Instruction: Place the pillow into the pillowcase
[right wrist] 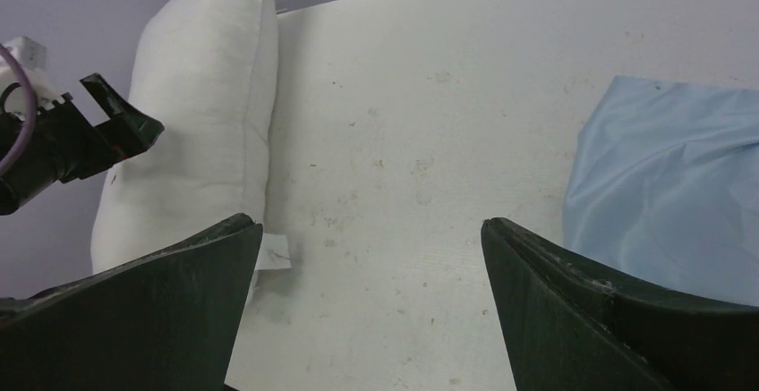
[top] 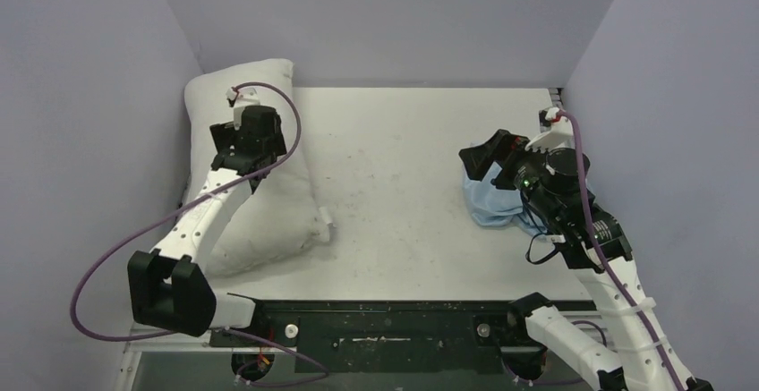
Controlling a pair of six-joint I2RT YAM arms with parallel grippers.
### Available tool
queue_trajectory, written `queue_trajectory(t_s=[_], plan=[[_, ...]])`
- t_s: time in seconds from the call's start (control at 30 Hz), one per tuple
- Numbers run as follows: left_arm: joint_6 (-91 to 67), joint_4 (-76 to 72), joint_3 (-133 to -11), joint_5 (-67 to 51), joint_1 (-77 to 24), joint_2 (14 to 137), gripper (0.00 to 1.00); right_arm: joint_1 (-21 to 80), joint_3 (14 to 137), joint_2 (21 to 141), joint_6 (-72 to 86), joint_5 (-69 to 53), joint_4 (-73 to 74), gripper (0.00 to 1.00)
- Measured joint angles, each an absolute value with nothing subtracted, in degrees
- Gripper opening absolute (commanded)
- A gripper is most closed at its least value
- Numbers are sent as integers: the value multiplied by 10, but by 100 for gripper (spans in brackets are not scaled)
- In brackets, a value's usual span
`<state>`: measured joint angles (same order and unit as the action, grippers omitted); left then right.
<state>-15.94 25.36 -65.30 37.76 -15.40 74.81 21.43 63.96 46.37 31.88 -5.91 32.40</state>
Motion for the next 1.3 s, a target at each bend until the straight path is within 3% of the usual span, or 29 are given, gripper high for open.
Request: queue_trajectory(t_s=[0.07, 0.17, 0.2, 0.23, 0.43, 0.63, 0.97, 1.3], plan=[[-159, 253, -651, 383, -126, 784, 95, 214, 637, 463, 324, -62, 322, 100], [-159, 245, -639, 384, -115, 809, 82, 214, 635, 468, 335, -63, 321, 100], [-158, 239, -634, 382, -115, 813, 70, 214, 632, 471, 340, -63, 321, 100], [-155, 233, -629, 378, -115, 814, 46, 214, 628, 473, 344, -63, 321, 100], [-121, 177, -603, 324, -115, 814, 1, 214, 611, 492, 367, -63, 327, 100], [-64, 117, -577, 233, -142, 782, 0, 214, 610, 493, 383, -62, 329, 100], [126, 40, -578, 40, -323, 766, 0, 214, 610, 492, 398, -61, 329, 100], [213, 0, -640, -103, -263, 847, 0, 214, 610, 492, 408, -52, 331, 100]])
